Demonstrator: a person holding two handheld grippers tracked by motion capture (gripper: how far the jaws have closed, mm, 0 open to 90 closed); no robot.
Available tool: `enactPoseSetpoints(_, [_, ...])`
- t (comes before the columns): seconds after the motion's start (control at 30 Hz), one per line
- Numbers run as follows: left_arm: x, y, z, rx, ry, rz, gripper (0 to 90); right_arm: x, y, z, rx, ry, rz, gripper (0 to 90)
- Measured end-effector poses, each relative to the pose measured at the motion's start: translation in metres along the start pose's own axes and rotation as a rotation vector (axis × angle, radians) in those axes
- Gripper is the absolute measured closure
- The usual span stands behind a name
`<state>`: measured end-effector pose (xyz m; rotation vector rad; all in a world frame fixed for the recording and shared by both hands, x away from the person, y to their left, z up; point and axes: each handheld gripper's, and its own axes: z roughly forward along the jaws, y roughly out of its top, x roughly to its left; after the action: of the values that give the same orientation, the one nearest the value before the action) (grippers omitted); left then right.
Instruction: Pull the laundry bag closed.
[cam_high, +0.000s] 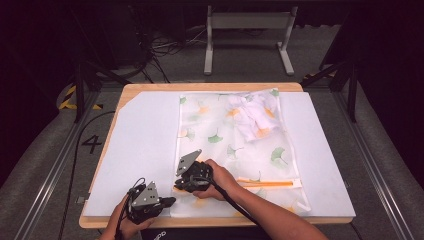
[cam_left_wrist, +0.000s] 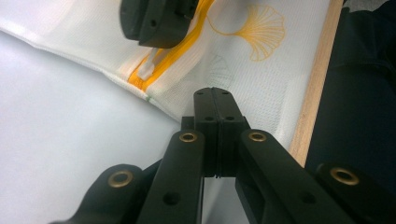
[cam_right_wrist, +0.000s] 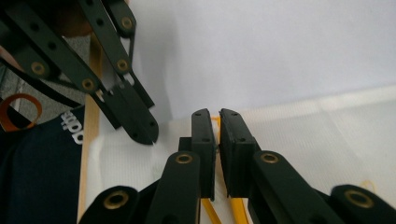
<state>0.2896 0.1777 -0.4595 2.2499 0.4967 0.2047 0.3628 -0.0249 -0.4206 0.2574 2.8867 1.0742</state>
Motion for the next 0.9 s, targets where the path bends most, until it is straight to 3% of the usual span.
enactPoseSetpoints(0.3, [0.000, 0.000, 0.000, -0.001, -0.001, -0.002, 90.0, 0.000, -0.011, 0.002, 0.017, 0.014, 0.020, 82.4])
enactPoseSetpoints(0.43, [0.001, 0.000, 0.000, -0.002, -0.006, -0.014, 90.0, -0.003, -0.014, 0.000, -0.001, 0.023, 0.042, 77.8])
enactPoseSetpoints(0.53, [0.000, 0.002, 0.000, 0.003, 0.015, -0.003, 89.0, -0.007, -0.015, -0.002, -0.037, 0.037, 0.085, 72.6])
enactPoseSetpoints(0.6, [0.001, 0.004, 0.000, 0.001, 0.026, -0.001, 88.7, -0.011, -0.014, -0.004, -0.078, 0.067, 0.143, 70.8])
enactPoseSetpoints(0.9, [0.003, 0.007, 0.003, 0.009, 0.045, 0.007, 88.7, -0.015, -0.009, 0.001, -0.112, 0.087, 0.201, 67.1])
